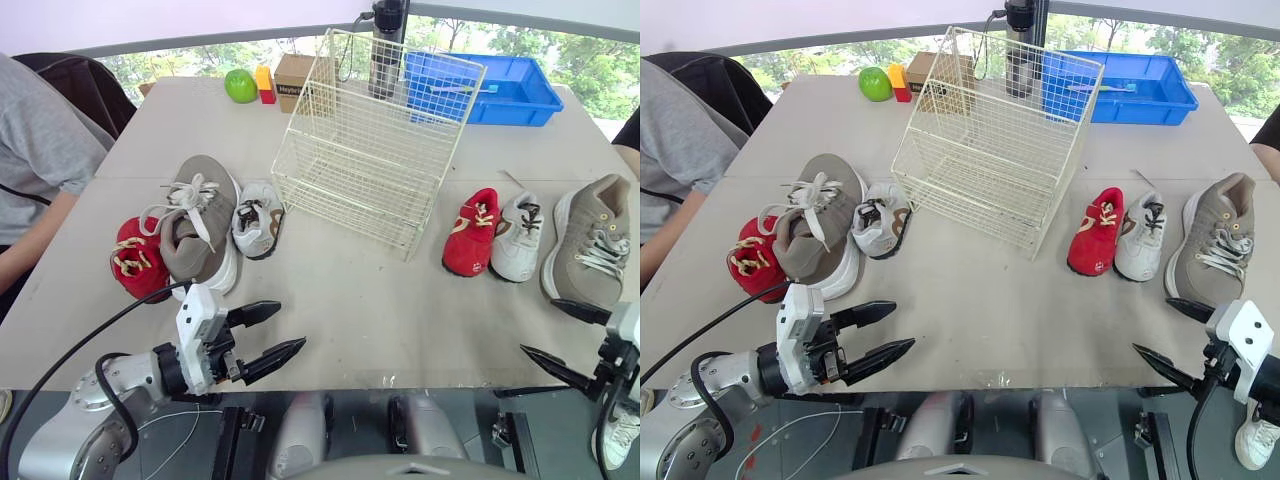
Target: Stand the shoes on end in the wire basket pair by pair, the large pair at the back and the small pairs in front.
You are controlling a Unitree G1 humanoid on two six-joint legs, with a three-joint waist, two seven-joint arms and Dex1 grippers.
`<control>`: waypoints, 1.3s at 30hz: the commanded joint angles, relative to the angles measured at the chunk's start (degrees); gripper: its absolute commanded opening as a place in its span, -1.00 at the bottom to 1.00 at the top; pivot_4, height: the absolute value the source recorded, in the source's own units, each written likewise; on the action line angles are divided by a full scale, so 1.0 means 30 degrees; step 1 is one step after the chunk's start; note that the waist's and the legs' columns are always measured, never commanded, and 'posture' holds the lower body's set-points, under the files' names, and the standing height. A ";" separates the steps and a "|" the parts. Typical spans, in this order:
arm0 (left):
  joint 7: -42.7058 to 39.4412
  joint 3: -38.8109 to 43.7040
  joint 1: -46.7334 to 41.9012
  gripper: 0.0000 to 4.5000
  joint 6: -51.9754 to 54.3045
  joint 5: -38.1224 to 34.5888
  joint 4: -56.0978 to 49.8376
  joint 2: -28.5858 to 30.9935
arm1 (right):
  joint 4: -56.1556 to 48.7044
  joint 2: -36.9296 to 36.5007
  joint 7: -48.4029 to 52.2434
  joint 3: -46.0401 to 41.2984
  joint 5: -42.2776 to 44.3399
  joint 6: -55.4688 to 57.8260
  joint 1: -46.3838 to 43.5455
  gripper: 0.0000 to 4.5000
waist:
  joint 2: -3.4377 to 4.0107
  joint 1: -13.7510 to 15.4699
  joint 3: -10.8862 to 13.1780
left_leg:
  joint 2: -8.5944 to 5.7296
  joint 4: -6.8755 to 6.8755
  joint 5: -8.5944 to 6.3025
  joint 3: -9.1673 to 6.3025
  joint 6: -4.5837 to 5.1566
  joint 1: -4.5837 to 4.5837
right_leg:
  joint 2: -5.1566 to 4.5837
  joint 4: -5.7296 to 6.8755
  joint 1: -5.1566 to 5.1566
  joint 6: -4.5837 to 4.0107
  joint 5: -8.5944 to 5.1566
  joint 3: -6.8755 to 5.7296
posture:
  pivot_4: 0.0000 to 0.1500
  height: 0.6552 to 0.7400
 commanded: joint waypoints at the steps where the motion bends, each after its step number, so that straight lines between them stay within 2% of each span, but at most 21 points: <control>1: 0.0483 0.0194 -0.0536 0.99 -0.0519 -0.0546 -0.0746 -0.0494 | -0.2399 -0.0036 -0.1469 0.0818 0.0965 0.0903 -0.2005 1.00 | 0.0000 -0.0001 0.0000 | 0.0000 0.0000 0.0000 0.0001 0.0000 0.0000 | 0.0000 0.0000 0.0000 0.0002 -0.0001 0.0000 | 1.00 1.00; 4: 0.1498 -0.0003 -0.1403 0.99 -0.0848 -0.0554 -0.1013 -0.1420 | -0.6671 -0.0543 -0.5033 0.3859 0.2719 0.4788 -0.6604 1.00 | 0.0043 -0.0461 0.0042 | 0.0049 0.0036 0.0000 0.0040 -0.0002 0.0003 | 0.0000 0.0026 -0.0041 -0.0001 0.0016 0.0026 | 1.00 1.00; 7: 0.1642 -0.0116 -0.1626 0.99 -0.1002 -0.0734 -0.1049 -0.1833 | -0.7659 -0.1322 -0.7640 0.6334 0.4655 0.9643 -1.1974 1.00 | -0.0002 -0.0481 0.0000 | 0.0055 0.0035 0.0005 -0.0025 -0.0006 0.0041 | 0.0051 0.0051 -0.0013 -0.0024 0.0031 -0.0019 | 1.00 1.00; 9: 0.1602 -0.0063 -0.1708 0.99 -0.1290 -0.1186 -0.1186 -0.2121 | -0.6471 -0.0295 -0.9351 0.8543 0.5837 1.2958 -1.7200 1.00 | -0.0101 -0.0328 -0.0034 | 0.0062 0.0030 0.0004 -0.0027 -0.0007 0.0023 | 0.0055 0.0042 -0.0017 -0.0056 0.0046 -0.0025 | 1.00 1.00; 10: 0.1735 -0.0036 -0.1747 0.99 -0.1378 -0.1288 -0.1297 -0.2254 | -0.5775 0.0266 -0.9883 0.9422 0.6067 1.4270 -1.9138 1.00 | -0.0056 -0.0739 0.0032 | 0.0039 0.0015 0.0002 -0.0053 -0.0009 0.0007 | 0.0056 0.0024 -0.0013 -0.0098 0.0064 -0.0069 | 1.00 1.00; 12: 0.2208 -0.0005 -0.1843 0.99 -0.1539 -0.1151 -0.1494 -0.2529 | -0.4364 0.1423 -1.1006 1.1071 0.5630 1.6828 -2.2377 1.00 | -0.0073 -0.0598 0.0040 | 0.0007 0.0017 0.0007 -0.0014 -0.0002 -0.0054 | 0.0033 0.0016 -0.0101 -0.0159 0.0135 0.0011 | 1.00 1.00; 14: 0.2157 -0.0057 -0.1833 0.99 -0.1947 -0.0904 -0.1715 -0.2570 | -0.3171 0.2247 -1.1840 1.2189 0.5064 1.8417 -2.4404 1.00 | -0.0157 -0.0409 -0.0021 | 0.0032 0.0004 0.0003 -0.0058 -0.0007 -0.0015 | 0.0044 0.0017 -0.0059 -0.0161 0.0120 -0.0061 | 1.00 1.00; 17: 0.1796 -0.0116 -0.1211 0.99 -0.2883 -0.0400 -0.2315 -0.2557 | 0.0040 0.4062 -1.2591 1.4032 0.3743 1.9580 -2.7115 1.00 | -0.0141 -0.0448 -0.0013 | 0.0043 -0.0023 0.0001 -0.0065 -0.0010 -0.0083 | 0.0032 0.0005 -0.0112 -0.0157 0.0115 -0.0095 | 1.00 1.00; 20: 0.1936 -0.0244 -0.0786 0.99 -0.3238 -0.0225 -0.2928 -0.2439 | 0.2719 0.4579 -1.1847 1.5666 0.2728 1.9976 -2.8572 1.00 | -0.0129 -0.0550 -0.0007 | 0.0042 -0.0024 0.0000 -0.0010 -0.0007 -0.0083 | 0.0020 0.0006 -0.0128 -0.0155 0.0118 -0.0065 | 1.00 1.00; 23: 0.2485 -0.0261 -0.0630 1.00 -0.3092 -0.0363 -0.3618 -0.2304 | 0.4720 0.4250 -1.0994 1.7395 0.1135 1.9048 -2.9182 0.61 | -0.0127 -0.0457 -0.0006 | 0.0042 -0.0024 0.0000 -0.0028 -0.0006 -0.0077 | 0.0015 0.0008 -0.0123 -0.0158 0.0117 -0.0090 | 1.00 1.00; 25: 0.3003 -0.0229 -0.0494 1.00 -0.2757 -0.0660 -0.4231 -0.2206 | 0.5191 0.4252 -1.0374 1.7633 0.0862 1.8909 -2.9360 0.18 | -0.0123 -0.0510 -0.0010 | 0.0041 -0.0021 0.0000 -0.0012 -0.0005 -0.0062 | 0.0016 0.0011 -0.0116 -0.0156 0.0117 -0.0075 | 1.00 1.00; 26: 0.3273 -0.0203 -0.0436 1.00 -0.2606 -0.0774 -0.4471 -0.2171 | 0.5219 0.4049 -1.0002 1.7985 0.0620 1.8738 -2.9449 0.09 | -0.0129 -0.0535 -0.0014 | 0.0041 -0.0021 0.0000 -0.0012 -0.0005 -0.0061 | 0.0017 0.0011 -0.0115 -0.0156 0.0117 -0.0074 | 1.00 1.00; 31: 0.3960 -0.0337 -0.0281 1.00 -0.2343 -0.0865 -0.4840 -0.2001 | 0.4803 0.3284 -0.8155 1.8938 -0.0643 1.6867 -2.9362 -0.92 | -0.0122 -0.0539 -0.0015 | 0.0045 -0.0013 0.0003 -0.0016 -0.0002 -0.0012 | 0.0026 0.0020 -0.0080 -0.0157 0.0118 -0.0069 | 1.00 1.00; 32: 0.4038 -0.0413 -0.0269 1.00 -0.2343 -0.0826 -0.4855 -0.1981 | 0.4644 0.3032 -0.7753 1.9160 -0.1047 1.6222 -2.9290 -0.97 | -0.0120 -0.0536 -0.0017 | 0.0046 -0.0011 0.0003 -0.0014 -0.0002 -0.0011 | 0.0030 0.0022 -0.0082 -0.0157 0.0118 -0.0068 | 1.00 1.00; 39: 0.3916 -0.0486 -0.0038 1.00 -0.2632 -0.0612 -0.4545 -0.1824 | 0.5159 0.0855 -0.3541 2.0388 -0.4036 1.0119 -2.8439 -0.97 | -0.0098 -0.0529 0.0001 | 0.0047 -0.0018 0.0002 -0.0002 -0.0004 -0.0026 | 0.0034 -0.0007 -0.0088 -0.0152 0.0114 -0.0069 | 1.00 1.00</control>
